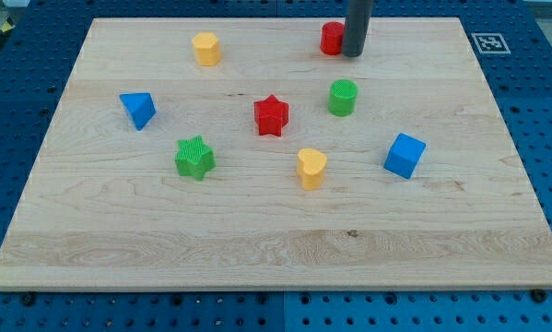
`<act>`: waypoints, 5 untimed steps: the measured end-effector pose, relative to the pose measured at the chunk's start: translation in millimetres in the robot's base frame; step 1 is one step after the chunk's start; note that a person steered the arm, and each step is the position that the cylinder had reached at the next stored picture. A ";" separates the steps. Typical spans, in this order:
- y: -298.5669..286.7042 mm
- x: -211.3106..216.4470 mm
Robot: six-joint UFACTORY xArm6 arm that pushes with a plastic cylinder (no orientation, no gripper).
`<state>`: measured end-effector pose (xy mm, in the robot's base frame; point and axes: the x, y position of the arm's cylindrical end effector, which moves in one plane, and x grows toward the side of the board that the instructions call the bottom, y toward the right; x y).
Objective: Push the red circle towards the top center
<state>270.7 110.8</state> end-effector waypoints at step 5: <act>14.0 -16.5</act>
<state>254.2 124.8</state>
